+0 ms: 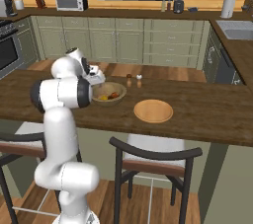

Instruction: Pick the chicken drumstick and lemon from their plates and place them in the bowl. Then put the bowl in the fridge.

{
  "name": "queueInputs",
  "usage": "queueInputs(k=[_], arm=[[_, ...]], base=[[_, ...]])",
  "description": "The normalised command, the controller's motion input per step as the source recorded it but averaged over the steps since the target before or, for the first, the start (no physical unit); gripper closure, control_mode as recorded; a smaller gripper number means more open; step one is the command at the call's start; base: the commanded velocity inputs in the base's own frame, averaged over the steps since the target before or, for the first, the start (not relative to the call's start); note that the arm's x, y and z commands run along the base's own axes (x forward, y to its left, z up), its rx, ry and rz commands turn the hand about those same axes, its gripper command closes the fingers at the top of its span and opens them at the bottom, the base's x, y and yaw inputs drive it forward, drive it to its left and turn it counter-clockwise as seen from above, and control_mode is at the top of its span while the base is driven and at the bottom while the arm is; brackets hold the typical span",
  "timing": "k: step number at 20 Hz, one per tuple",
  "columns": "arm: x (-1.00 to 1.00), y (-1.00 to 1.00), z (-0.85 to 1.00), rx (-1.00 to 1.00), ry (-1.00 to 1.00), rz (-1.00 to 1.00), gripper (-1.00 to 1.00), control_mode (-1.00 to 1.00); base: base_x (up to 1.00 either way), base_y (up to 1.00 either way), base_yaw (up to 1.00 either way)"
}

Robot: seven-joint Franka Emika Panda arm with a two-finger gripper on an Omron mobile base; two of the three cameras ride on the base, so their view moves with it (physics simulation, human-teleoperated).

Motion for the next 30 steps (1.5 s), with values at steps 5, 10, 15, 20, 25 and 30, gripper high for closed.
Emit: queueInputs(k=[5, 10, 15, 20, 25, 30], arm=[[-0.21, 0.22, -0.06, -0.04, 0.0, 0.26, -1.0, -1.0], [0.01, 0.0, -0.39, -0.07, 0.06, 0.05, -1.0, -1.0], [0.08, 0.01, -0.27, -0.04, 0.06, 0.01, -1.0, -1.0], [0.25, 0.0, -0.02, 0.0, 0.01, 0.03, -1.0, -1.0], [0.24, 0.05, -0.04, 0.0, 0.0, 0.05, -1.0, -1.0], [0.01, 0.0, -0.35, -0.03, 0.07, 0.02, -1.0, -1.0]], base=[[0.0, 0.0, 0.0], [0.0, 0.0, 0.0], [0.0, 0.0, 0.0], [0.0, 0.0, 0.0], [0.0, 0.0, 0.0], [0.0, 0.0, 0.0]])
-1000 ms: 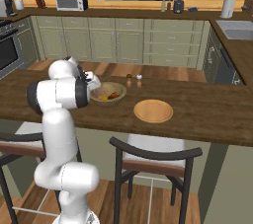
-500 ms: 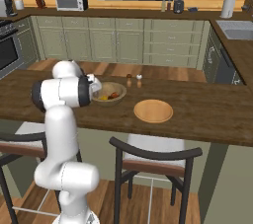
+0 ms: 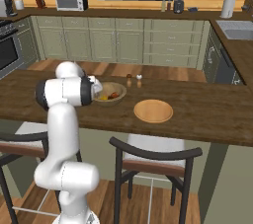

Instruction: Pick the chicken drumstick and lemon from their plates and place them in the bowl. Then put the bowl in the fridge.

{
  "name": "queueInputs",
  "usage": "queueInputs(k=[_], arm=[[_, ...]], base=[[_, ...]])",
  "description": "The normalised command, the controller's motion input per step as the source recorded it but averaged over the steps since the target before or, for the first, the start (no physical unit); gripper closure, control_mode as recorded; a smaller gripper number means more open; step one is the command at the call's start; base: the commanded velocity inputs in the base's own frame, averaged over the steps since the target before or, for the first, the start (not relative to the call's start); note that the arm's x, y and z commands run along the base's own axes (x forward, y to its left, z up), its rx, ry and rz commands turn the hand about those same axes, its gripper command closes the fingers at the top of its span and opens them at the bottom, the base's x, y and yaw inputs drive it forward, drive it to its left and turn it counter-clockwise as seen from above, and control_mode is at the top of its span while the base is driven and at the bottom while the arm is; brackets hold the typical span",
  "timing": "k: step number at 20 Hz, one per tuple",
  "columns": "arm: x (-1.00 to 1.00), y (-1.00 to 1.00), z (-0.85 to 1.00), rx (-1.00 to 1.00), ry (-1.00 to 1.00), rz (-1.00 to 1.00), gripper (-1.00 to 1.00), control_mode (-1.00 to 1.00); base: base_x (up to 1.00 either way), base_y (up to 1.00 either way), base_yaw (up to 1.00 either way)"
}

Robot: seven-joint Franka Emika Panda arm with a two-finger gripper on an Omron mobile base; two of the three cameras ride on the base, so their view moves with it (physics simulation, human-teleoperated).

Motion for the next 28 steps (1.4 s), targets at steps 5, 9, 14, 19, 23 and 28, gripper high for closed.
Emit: queueInputs(k=[5, 9, 14, 19, 23, 28], arm=[[0.11, 0.0, -0.11, -0.01, 0.02, 0.03, -1.0, -1.0], [0.15, 0.0, -0.07, 0.0, 0.0, 0.03, 1.0, -1.0], [0.12, 0.0, -0.09, 0.0, 0.0, 0.04, 1.0, -1.0], [0.11, 0.0, -0.06, 0.0, 0.01, 0.06, 1.0, -1.0], [-0.03, -0.11, 0.07, 0.0, -0.03, 0.14, 1.0, -1.0], [-0.21, -0.24, 0.61, 0.0, -0.02, 0.27, 1.0, -1.0]], base=[[0.0, 0.0, 0.0], [0.0, 0.0, 0.0], [0.0, 0.0, 0.0], [0.0, 0.0, 0.0], [0.0, 0.0, 0.0], [0.0, 0.0, 0.0]])
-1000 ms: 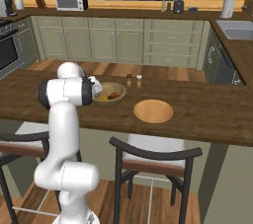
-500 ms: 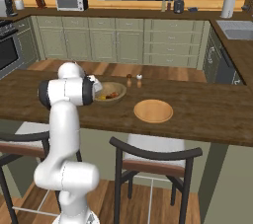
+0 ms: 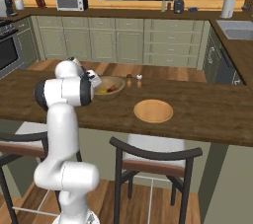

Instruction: Pick the chicken drumstick and lemon from their plates and place them in the bowl. Then put the bowl in the fridge.

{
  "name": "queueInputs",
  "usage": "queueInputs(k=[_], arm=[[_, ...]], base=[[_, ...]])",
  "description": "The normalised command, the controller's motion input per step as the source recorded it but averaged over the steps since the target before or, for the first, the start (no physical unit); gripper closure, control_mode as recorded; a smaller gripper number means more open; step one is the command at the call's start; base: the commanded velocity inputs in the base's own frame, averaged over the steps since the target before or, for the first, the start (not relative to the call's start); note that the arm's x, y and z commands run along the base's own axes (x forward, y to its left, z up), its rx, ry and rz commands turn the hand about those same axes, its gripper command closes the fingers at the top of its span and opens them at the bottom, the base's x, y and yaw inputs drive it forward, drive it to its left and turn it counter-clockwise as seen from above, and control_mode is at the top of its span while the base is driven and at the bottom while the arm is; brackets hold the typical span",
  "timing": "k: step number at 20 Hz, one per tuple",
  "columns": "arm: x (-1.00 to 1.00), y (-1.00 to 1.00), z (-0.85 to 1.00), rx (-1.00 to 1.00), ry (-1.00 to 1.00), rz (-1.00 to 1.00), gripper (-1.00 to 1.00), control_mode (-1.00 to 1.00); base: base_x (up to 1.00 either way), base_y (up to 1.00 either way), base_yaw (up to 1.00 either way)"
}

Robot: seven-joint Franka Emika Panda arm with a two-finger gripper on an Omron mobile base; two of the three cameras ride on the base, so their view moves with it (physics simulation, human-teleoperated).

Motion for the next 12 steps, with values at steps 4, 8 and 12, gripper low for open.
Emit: queueInputs(k=[4, 8, 12], arm=[[-0.85, -0.22, 0.98, 0.0, 0.0, 0.27, 1.0, -1.0], [-1.0, -0.18, 0.84, 0.09, 0.0, 0.2, 1.0, -1.0], [-1.0, -0.32, 0.69, 0.13, 0.01, 0.32, 1.0, -1.0]], base=[[0.0, 0.0, 0.0], [0.0, 0.0, 0.0], [0.0, 0.0, 0.0]])
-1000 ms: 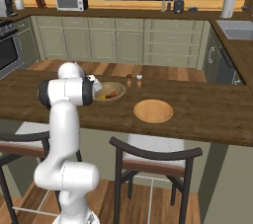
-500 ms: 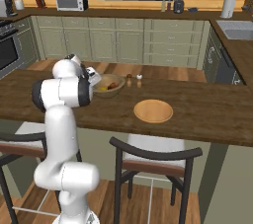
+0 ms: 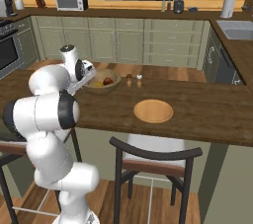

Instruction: Pick the chicken drumstick and lemon from their plates and place them in the bowl. Then put the bowl in the fridge.

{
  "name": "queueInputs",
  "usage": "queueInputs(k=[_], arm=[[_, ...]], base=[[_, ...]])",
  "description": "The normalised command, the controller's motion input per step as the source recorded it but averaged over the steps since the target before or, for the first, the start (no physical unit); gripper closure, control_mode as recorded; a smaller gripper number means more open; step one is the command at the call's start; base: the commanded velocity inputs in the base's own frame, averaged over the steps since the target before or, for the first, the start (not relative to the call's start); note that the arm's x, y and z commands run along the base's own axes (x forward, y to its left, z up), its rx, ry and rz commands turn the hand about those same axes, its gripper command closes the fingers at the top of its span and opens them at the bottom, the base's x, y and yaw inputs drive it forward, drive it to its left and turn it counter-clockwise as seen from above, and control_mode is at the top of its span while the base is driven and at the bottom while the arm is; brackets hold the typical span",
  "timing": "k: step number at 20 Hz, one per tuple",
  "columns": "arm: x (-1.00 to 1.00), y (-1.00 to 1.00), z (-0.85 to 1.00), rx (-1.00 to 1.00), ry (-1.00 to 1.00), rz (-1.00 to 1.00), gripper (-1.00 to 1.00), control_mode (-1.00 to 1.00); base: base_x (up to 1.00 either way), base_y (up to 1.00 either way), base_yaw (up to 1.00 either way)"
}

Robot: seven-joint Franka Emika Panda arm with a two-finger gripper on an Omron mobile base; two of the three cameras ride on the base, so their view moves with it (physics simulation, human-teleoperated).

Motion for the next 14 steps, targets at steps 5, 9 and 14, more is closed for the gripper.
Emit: queueInputs(k=[5, 9, 14], arm=[[-1.0, -0.35, 0.48, 0.01, 0.01, 0.63, 1.0, -1.0], [-0.95, -0.29, 0.29, -0.07, 0.0, 0.68, 1.0, -1.0], [-0.99, -0.42, 0.02, -0.11, -0.25, 0.3, 1.0, -1.0]], base=[[0.0, 0.0, 0.0], [0.0, 0.0, 0.0], [0.0, 0.0, 0.0]])
